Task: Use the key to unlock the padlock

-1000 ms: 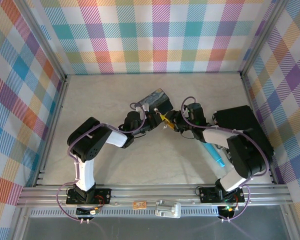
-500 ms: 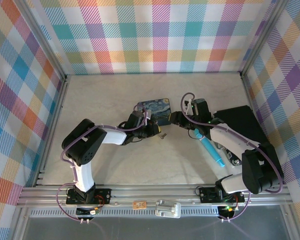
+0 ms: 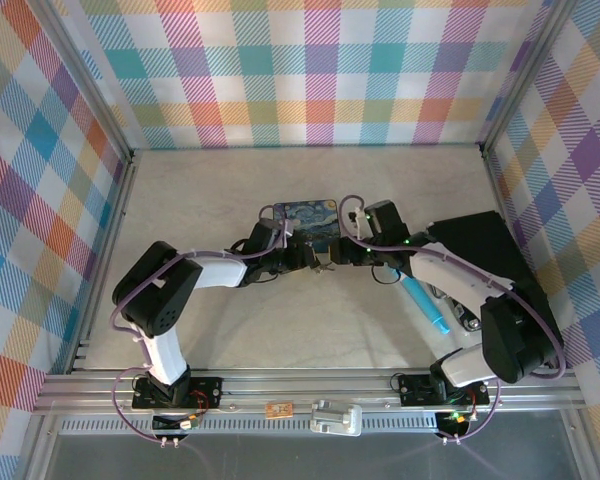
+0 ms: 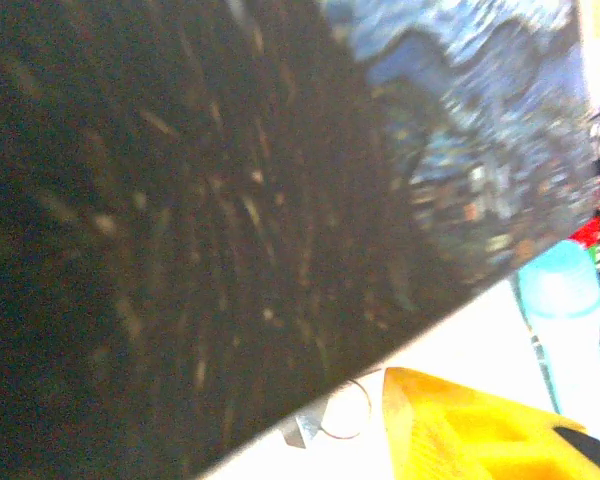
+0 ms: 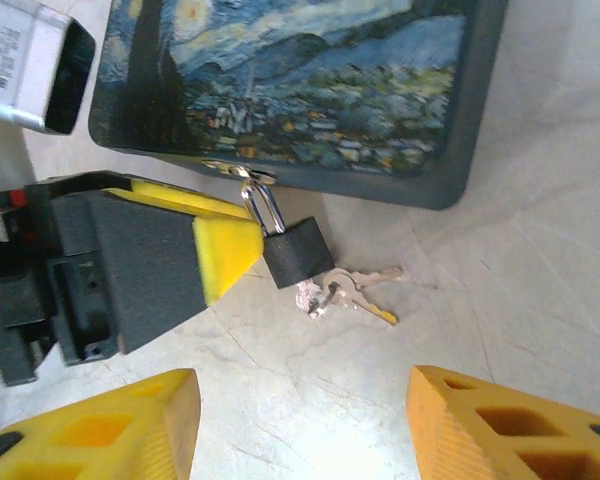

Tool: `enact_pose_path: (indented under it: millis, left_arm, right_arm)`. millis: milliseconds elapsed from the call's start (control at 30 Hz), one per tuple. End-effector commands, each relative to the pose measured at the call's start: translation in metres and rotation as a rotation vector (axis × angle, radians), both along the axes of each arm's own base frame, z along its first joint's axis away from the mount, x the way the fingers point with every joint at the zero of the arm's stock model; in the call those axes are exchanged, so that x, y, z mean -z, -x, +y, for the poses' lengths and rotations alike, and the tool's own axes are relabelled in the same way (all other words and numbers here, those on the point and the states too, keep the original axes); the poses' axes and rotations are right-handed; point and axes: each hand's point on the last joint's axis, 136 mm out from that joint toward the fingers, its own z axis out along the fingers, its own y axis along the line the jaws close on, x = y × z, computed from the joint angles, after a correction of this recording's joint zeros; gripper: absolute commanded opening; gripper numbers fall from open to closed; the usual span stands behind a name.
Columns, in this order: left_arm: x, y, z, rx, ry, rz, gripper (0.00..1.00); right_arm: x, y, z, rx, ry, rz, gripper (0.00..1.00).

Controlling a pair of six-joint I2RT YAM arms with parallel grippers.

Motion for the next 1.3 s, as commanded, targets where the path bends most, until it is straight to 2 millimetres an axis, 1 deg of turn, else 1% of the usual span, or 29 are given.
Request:
enact_pose_path:
  millis: [0,100,233,333,367,433,500,600,700,767,933,1133,1267]
  left_arm:
    - [-0.025,-0.002,0.013,-0.049,0.046,-0.025,0.58]
    - [-0.042,-0.001,0.032,-0.102,0.081,-0.043,0.62]
    - [-0.060,0.006,0.071,-0.202,0.068,-0.065,0.65]
    - [-0.071,0.011,0.100,-0.286,0.040,-0.085,0.69]
    - [-0.073,0.012,0.107,-0.305,0.040,-0.091,0.70]
    - [-0.080,0.014,0.114,-0.315,0.064,-0.113,0.71]
    - [-0.081,0.015,0.117,-0.329,0.077,-0.117,0.71]
    - [-0.077,0.014,0.117,-0.345,0.096,-0.103,0.70]
    - [-0.071,0.011,0.114,-0.355,0.127,-0.087,0.70]
    - [-0.072,0.008,0.110,-0.350,0.148,-0.087,0.70]
    - [-0.071,0.003,0.106,-0.352,0.187,-0.089,0.69]
    - [-0.064,0.001,0.103,-0.356,0.208,-0.073,0.69]
    - [-0.060,0.001,0.101,-0.350,0.214,-0.061,0.68]
  right_arm:
    - [0.002,-0.001,0.007,-0.053,0.103,-0.047,0.58]
    - [0.008,0.002,0.018,-0.078,0.147,-0.042,0.65]
    - [0.029,0.007,0.031,-0.150,0.262,-0.036,0.65]
    - [0.044,0.007,0.038,-0.188,0.354,-0.053,0.61]
    - [0.047,0.006,0.039,-0.187,0.376,-0.050,0.58]
    - [0.052,0.002,0.044,-0.190,0.404,-0.056,0.55]
    - [0.054,0.001,0.052,-0.206,0.434,-0.081,0.55]
    - [0.061,-0.001,0.061,-0.216,0.477,-0.106,0.55]
    - [0.068,-0.008,0.063,-0.189,0.529,-0.124,0.56]
    - [0.074,-0.014,0.064,-0.176,0.562,-0.139,0.55]
    - [0.084,-0.020,0.073,-0.154,0.593,-0.139,0.48]
    - [0.096,-0.023,0.067,-0.108,0.661,-0.149,0.37]
    - [0.099,-0.026,0.060,-0.093,0.705,-0.160,0.36]
